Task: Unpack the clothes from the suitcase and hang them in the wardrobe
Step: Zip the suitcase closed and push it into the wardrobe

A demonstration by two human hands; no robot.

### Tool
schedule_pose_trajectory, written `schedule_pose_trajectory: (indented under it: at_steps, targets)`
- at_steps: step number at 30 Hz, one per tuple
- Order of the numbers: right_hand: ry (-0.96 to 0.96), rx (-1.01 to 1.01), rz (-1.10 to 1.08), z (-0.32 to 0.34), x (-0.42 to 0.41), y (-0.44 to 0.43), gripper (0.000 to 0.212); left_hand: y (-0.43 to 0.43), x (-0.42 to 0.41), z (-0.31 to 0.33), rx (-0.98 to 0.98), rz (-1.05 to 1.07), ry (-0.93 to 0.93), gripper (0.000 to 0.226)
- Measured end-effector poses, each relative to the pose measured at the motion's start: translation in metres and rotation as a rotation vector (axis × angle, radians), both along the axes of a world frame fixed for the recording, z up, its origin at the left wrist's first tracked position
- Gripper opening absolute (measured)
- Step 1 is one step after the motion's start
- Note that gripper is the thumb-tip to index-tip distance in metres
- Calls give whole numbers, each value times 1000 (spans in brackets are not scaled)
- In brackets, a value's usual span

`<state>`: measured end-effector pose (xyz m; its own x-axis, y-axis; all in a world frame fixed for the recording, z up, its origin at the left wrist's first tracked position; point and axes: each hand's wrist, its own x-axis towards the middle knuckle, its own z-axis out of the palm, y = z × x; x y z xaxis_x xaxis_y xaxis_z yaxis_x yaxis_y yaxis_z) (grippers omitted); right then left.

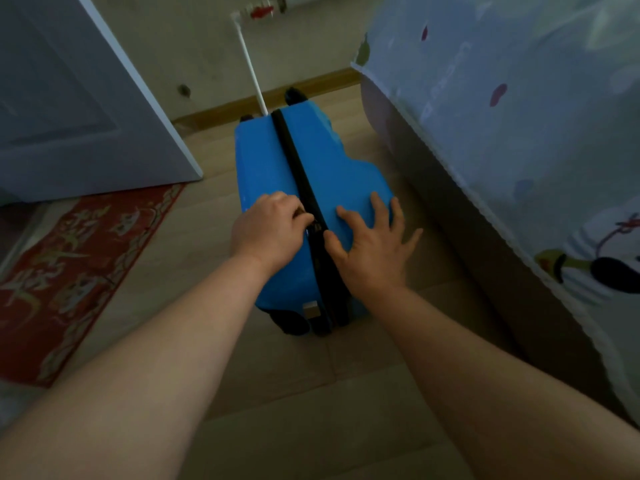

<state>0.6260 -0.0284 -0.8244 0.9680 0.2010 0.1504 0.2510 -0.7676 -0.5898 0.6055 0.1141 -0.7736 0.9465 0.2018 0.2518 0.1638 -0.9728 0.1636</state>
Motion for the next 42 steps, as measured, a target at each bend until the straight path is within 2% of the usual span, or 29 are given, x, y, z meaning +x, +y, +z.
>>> schedule_pose_trajectory:
  at_steps: [2,3,5,7,8,10,13,16,18,21,24,27,29,30,32,33,34,37,39,42]
  targets:
    - [19,151,-51,10,8,-6,36,22,1,-8,-120,73,-18,35]
    - [25,211,-111,13,13,-9,37,33,-1,-14,-191,188,-19,49]
    - [156,309,-236,16,21,-13,61,44,-13,-27,-512,415,17,82]
    - [427,540,-285,13,24,-16,80,38,-24,-42,-950,504,42,81]
    - [521,663,-289,11,23,-15,80,34,-28,-47,-1094,519,56,74]
    - [531,731,-284,11,20,-13,74,31,-35,-51,-1168,528,28,66]
    - [403,646,-231,21,18,-2,62,32,-49,-56,-1273,533,-84,58]
    - [316,483,-118,38,15,14,68,25,-77,-66,-1390,604,-199,53]
    - [227,352,16,54,10,27,70,13,-103,-76,-1590,656,-215,53]
    - [100,204,245,71,-3,48,65,-10,-133,-91,-1870,670,-104,51]
    - [5,63,419,73,-16,55,62,-39,-139,-104,-2005,705,43,38]
    - [-25,-68,521,58,-27,42,72,-67,-131,-102,-2112,636,137,34]
    - [12,-83,465,34,-33,24,71,-72,-122,-92,-2047,564,193,25]
    - [26,-56,411,20,-36,17,66,-70,-118,-87,-1932,520,243,18]
    - [15,-3,299,2,-40,9,57,-59,-114,-75,-1470,376,294,20]
    - [11,-6,263,0,-40,10,55,-51,-113,-71,-1235,352,228,26]
    - [16,-14,236,1,-41,14,54,-41,-117,-69,-1067,374,117,31]
    - [1,-36,209,8,-46,29,46,-8,-130,-56,-774,619,-214,29]
    - [-43,-146,332,8,-58,42,44,23,-138,-57,-633,788,-209,32]
    - [-64,-376,570,-4,-81,58,43,68,-150,-74,-531,910,2,48]
